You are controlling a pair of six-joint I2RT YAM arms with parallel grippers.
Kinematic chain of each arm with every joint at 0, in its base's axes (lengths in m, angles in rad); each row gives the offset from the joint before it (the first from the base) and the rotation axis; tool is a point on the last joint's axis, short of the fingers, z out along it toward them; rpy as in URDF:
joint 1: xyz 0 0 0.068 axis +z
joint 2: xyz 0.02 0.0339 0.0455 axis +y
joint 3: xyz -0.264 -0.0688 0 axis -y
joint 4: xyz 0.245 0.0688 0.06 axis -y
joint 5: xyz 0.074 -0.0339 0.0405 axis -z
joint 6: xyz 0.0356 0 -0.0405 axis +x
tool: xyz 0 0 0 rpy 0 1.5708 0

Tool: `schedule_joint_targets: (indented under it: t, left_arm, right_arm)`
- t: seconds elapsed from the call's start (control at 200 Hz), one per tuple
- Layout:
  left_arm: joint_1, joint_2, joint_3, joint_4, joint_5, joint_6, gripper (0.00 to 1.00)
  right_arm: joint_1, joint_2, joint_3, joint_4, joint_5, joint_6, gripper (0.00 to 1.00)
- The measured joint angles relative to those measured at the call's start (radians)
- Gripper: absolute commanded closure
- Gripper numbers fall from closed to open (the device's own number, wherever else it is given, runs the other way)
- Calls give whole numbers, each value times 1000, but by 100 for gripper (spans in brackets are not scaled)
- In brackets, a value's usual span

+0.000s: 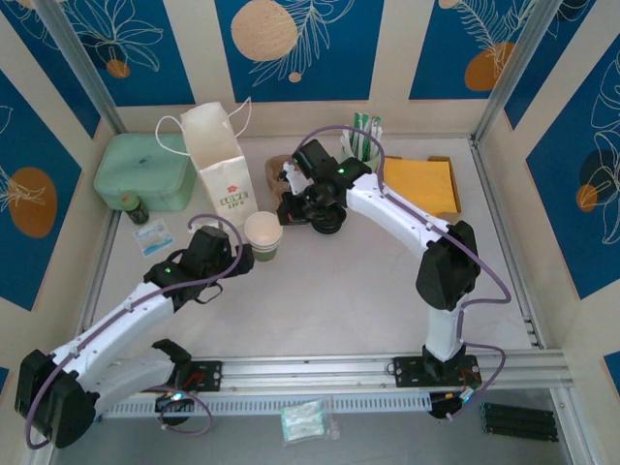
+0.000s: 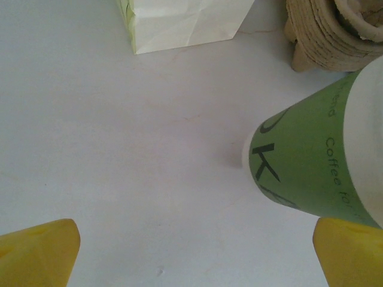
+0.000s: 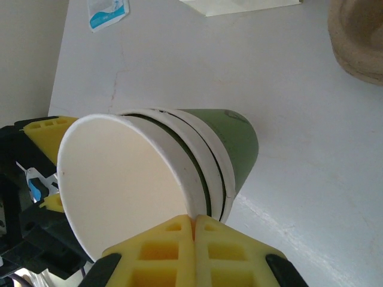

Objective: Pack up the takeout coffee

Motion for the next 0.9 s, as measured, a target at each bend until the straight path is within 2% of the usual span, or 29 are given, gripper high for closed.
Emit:
schedule_joint_targets:
  t: [0.235,0.585,0.73,0.9]
  left_arm:
    - [3,-53,38,-58,5,0,0]
    - [7,56,211,-66,111,1,0]
    - [8,102,217,-67,138,8,5]
    - [9,128,217,-66,156,10,19]
  right_arm:
    - [0,18,-25,10,3,4,100]
    - [3,44,-26,14,19,10,78]
    - [3,44,-26,16,20,10,75]
    - [-5,31,-41,22,33,10,74]
